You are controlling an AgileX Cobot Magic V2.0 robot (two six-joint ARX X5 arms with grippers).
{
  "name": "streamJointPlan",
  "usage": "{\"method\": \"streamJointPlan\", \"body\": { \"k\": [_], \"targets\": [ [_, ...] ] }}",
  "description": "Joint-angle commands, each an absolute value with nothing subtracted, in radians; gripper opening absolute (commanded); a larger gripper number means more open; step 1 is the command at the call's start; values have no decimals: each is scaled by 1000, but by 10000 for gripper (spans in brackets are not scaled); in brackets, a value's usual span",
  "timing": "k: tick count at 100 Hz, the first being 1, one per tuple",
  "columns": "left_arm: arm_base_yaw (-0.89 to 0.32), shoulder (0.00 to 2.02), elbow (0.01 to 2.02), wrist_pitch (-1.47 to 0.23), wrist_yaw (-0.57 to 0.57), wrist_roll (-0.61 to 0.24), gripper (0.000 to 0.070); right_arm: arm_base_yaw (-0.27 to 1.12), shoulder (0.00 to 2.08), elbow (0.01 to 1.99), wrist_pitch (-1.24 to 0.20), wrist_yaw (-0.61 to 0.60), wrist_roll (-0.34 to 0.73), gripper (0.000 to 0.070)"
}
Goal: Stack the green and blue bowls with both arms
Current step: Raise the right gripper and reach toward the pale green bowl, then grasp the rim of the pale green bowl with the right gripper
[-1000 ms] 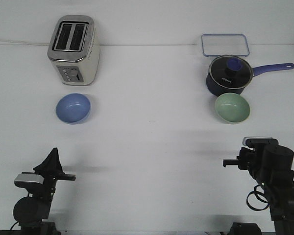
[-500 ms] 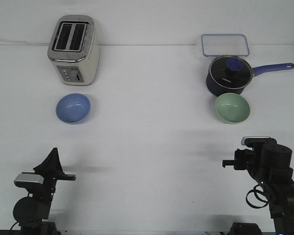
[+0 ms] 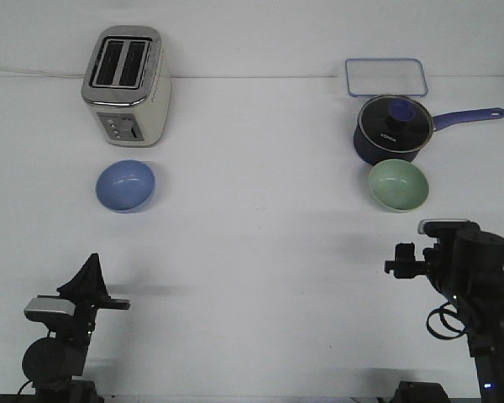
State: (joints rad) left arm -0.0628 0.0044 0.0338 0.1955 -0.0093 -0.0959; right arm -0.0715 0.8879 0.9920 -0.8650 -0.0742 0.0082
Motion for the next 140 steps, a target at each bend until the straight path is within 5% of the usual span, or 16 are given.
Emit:
{"method": "streamJointPlan", "body": {
  "k": [1,68,140],
  "targets": [
    [-62,3,14,210,-9,-95,10,-81,952,1040,-849,-70,14,440],
    [-62,3,14,210,-9,-95,10,-249,1641,1391,-620,-78,-96,439],
    [-62,3,14,210,-9,-95,10,-257,1867,1397,-533,-131,-94,439]
  ]
}}
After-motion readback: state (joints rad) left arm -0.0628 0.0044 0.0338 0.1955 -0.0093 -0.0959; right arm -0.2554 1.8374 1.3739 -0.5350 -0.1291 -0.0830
